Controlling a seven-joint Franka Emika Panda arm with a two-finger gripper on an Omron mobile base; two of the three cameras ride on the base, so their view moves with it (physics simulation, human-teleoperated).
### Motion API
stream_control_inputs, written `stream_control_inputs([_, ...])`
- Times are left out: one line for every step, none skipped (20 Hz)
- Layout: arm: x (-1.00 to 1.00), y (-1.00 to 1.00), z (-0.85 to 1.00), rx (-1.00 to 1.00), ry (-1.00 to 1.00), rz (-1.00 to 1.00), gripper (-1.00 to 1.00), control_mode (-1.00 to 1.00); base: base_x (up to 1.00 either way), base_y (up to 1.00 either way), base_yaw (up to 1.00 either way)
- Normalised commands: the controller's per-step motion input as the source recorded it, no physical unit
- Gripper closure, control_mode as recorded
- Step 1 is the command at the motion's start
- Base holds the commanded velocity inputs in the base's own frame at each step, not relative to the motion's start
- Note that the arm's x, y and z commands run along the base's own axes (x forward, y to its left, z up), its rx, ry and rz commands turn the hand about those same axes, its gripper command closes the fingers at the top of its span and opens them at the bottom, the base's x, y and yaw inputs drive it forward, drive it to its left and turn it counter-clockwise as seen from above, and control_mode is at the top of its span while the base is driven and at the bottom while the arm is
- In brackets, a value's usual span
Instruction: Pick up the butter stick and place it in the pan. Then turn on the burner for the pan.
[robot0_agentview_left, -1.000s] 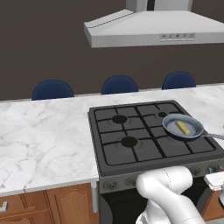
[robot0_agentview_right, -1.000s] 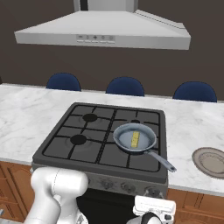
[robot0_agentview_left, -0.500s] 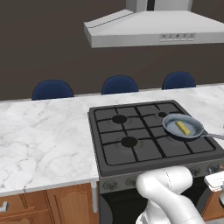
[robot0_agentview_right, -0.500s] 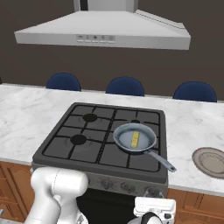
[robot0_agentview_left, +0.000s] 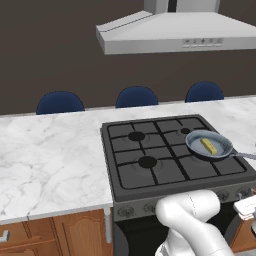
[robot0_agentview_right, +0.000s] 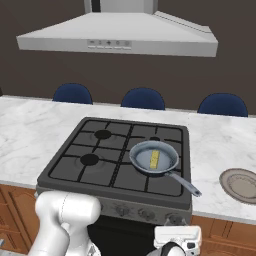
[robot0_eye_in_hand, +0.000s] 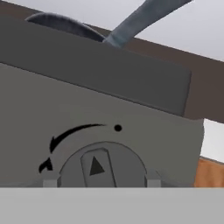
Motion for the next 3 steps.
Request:
stream_control_inputs([0.01, 0.00, 0.00, -0.15, 0.01, 0.02, 1.00, -1.00, 0.00, 0.00, 0.00])
stream_control_inputs([0.00, 0.00, 0.00, -0.15, 0.00, 0.02, 1.00, -1.00, 0.00, 0.00, 0.00])
stream_control_inputs([0.00, 0.00, 0.00, -0.15, 0.00, 0.02, 1.00, -1.00, 0.00, 0.00, 0.00])
